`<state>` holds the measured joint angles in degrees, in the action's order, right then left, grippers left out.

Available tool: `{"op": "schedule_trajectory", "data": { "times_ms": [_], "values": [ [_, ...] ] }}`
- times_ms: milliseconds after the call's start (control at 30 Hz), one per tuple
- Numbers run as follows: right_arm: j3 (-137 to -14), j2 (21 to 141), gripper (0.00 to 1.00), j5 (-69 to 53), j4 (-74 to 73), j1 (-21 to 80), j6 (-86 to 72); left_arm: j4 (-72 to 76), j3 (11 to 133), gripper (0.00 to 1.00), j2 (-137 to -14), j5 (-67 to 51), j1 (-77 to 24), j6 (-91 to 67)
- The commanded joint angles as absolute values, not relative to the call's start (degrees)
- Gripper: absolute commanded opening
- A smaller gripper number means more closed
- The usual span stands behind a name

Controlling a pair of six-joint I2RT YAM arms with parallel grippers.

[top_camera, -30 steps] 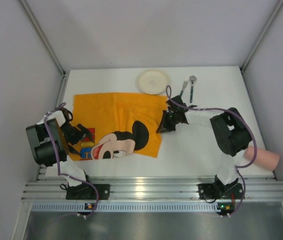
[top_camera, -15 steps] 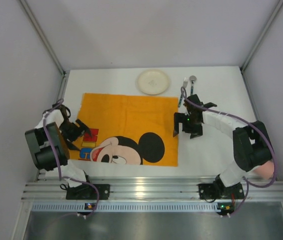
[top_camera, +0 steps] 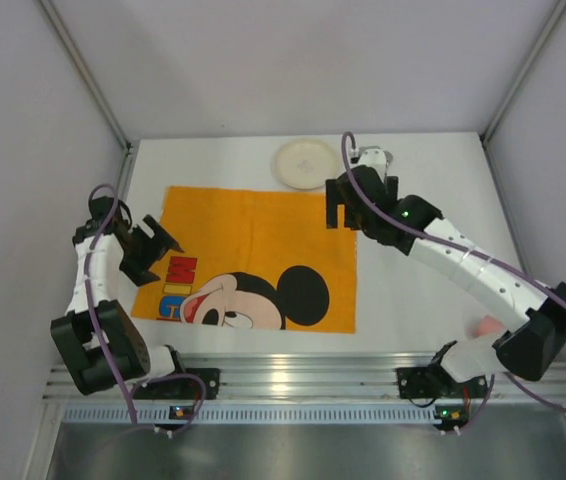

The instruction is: Set the dinner table for one person

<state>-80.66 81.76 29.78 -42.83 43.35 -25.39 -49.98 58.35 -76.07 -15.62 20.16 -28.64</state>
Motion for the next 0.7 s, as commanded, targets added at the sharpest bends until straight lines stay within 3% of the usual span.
{"op": "schedule_trajectory", "data": {
  "times_ms": [0,67,200,367,467,667],
  "values": [
    [-73.8,78.9,1.00,38.2,-45.7,35.2,-36.1,-48.4,56.6,0.95,-74.3,-17.5,19.9,-29.4],
    [-69.0,77.8,1.00,24.0,-45.9,29.7,-37.4,-48.9,56.4,0.95,-73.3,-17.8,19.8,-29.1],
    [-62.7,73.1,1.00,19.1,-50.3,18.8,-39.7,-49.1,54.8,0.95,-71.2,-17.5,19.6,-28.3],
    [-62.4,68.7,1.00,23.7,-62.4,10.3,-43.0,-48.2,51.5,0.95,-70.2,-19.7,19.3,-28.7],
    [-59.9,62.6,1.00,22.1,-67.8,-0.9,-45.3,-47.7,51.2,0.95,-70.3,-20.0,18.5,-29.1],
    [-66.9,58.9,1.00,33.9,-82.9,-10.5,-47.1,-46.9,51.9,0.94,-71.4,-20.1,14.4,-30.5]
  ]
}}
